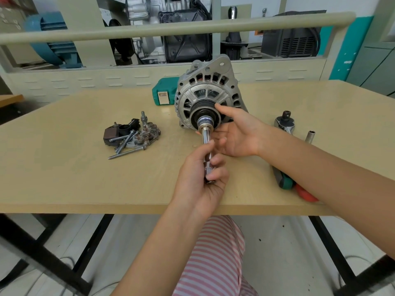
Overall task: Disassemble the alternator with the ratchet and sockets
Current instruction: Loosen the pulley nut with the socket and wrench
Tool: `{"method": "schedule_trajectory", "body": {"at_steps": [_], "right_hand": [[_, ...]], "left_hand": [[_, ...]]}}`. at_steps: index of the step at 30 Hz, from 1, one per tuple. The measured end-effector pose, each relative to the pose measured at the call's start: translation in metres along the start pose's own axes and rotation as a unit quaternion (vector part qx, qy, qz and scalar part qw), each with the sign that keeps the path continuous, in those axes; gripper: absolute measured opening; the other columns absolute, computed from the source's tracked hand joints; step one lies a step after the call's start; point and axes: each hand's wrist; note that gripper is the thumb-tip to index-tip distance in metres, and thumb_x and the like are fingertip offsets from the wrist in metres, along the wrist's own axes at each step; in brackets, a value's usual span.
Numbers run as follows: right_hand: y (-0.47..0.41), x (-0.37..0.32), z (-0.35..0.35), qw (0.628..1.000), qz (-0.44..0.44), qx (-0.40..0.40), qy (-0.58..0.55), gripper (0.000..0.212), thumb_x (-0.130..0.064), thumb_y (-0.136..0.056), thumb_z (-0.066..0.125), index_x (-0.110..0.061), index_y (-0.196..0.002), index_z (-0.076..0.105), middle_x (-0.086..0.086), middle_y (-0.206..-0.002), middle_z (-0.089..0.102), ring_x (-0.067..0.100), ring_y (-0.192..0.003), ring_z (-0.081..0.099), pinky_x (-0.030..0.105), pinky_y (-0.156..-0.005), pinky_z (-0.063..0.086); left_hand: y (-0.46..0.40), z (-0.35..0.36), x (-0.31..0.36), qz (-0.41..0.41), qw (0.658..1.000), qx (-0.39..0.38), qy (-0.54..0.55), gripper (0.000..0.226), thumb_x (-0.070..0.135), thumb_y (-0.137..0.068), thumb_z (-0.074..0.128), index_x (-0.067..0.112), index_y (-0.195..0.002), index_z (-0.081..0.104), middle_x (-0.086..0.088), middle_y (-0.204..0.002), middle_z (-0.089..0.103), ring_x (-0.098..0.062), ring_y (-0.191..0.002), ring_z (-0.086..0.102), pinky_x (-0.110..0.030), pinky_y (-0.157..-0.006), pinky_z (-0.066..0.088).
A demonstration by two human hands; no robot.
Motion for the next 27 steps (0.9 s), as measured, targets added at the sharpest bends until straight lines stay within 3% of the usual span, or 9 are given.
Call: {"method": "schedule_trajectory", "body": {"at_steps": [4, 7, 12, 16, 21, 24, 27], "right_hand": [[0.000, 0.000, -0.001, 1.000, 0.009, -0.009, 0.006, 0.053, -0.051, -0.088, 0.051, -0.001, -0.101, 0.060, 0.008, -0.092, 0.063, 0.013, -0.035, 0.052, 0.026, -0.061, 0.046], [0.001, -0.001, -0.001, 1.000, 0.010, -0.014, 0.000, 0.053, -0.051, -0.088, 0.051, 0.000, -0.101, 0.059, 0.008, -0.088, 0.062, 0.013, -0.035, 0.054, 0.027, -0.066, 0.045], [0.000, -0.001, -0.001, 1.000, 0.007, -0.012, 0.001, 0.052, -0.051, -0.088, 0.051, -0.001, -0.100, 0.060, 0.008, -0.104, 0.061, 0.013, -0.038, 0.055, 0.028, -0.084, 0.045], [0.002, 0.000, 0.000, 1.000, 0.008, -0.016, -0.005, 0.052, -0.050, -0.089, 0.051, -0.001, -0.104, 0.058, 0.009, -0.112, 0.059, 0.013, -0.034, 0.054, 0.029, -0.075, 0.046], [0.002, 0.000, 0.000, 1.000, 0.010, -0.019, -0.008, 0.054, -0.050, -0.089, 0.050, 0.000, -0.109, 0.056, 0.006, -0.081, 0.060, 0.010, -0.036, 0.055, 0.027, -0.076, 0.049], [0.001, 0.000, 0.000, 1.000, 0.010, -0.017, -0.010, 0.055, -0.050, -0.089, 0.051, 0.001, -0.110, 0.057, 0.008, -0.083, 0.062, 0.010, -0.035, 0.053, 0.022, -0.058, 0.053], [0.000, 0.000, 0.000, 1.000, 0.006, -0.011, -0.007, 0.054, -0.050, -0.088, 0.052, 0.001, -0.108, 0.058, 0.011, -0.097, 0.061, 0.015, -0.044, 0.056, 0.018, -0.041, 0.046]], "left_hand": [[-0.001, 0.000, 0.000, 0.003, 1.000, 0.019, 0.014, 0.014, 0.014, -0.096, 0.048, 0.003, -0.102, 0.055, -0.007, -0.081, 0.068, -0.005, -0.042, 0.053, -0.012, -0.026, 0.031], [0.000, -0.002, 0.000, -0.005, 0.999, 0.016, 0.029, 0.032, 0.019, -0.096, 0.048, 0.001, -0.121, 0.055, -0.009, -0.092, 0.070, -0.009, -0.046, 0.059, -0.014, -0.028, 0.036], [0.000, -0.003, 0.002, -0.016, 0.999, -0.002, 0.047, 0.029, 0.020, -0.097, 0.045, 0.001, -0.115, 0.057, -0.012, -0.098, 0.070, -0.013, -0.049, 0.060, -0.016, -0.034, 0.042], [0.002, -0.004, 0.005, -0.040, 0.997, -0.015, 0.060, 0.033, 0.023, -0.096, 0.043, -0.001, -0.112, 0.059, -0.011, -0.093, 0.072, -0.013, -0.048, 0.060, -0.016, -0.036, 0.043], [0.001, -0.007, 0.011, -0.116, 0.984, -0.045, 0.128, 0.026, 0.017, -0.093, 0.043, 0.003, -0.103, 0.062, -0.010, -0.079, 0.071, -0.018, -0.048, 0.061, -0.018, -0.036, 0.044], [-0.001, -0.006, 0.010, -0.113, 0.984, -0.038, 0.133, 0.027, 0.014, -0.087, 0.046, -0.004, -0.094, 0.064, -0.011, -0.074, 0.069, -0.017, -0.044, 0.057, -0.017, -0.032, 0.041], [-0.003, -0.005, 0.009, -0.094, 0.987, -0.028, 0.127, 0.029, 0.024, -0.091, 0.049, -0.003, -0.091, 0.059, -0.010, -0.067, 0.061, -0.010, -0.039, 0.049, -0.016, -0.027, 0.035]]}}
Point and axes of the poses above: each hand's wrist, its own y-axis away from the middle knuckle, its own z-axis out of the palm, x = y × z
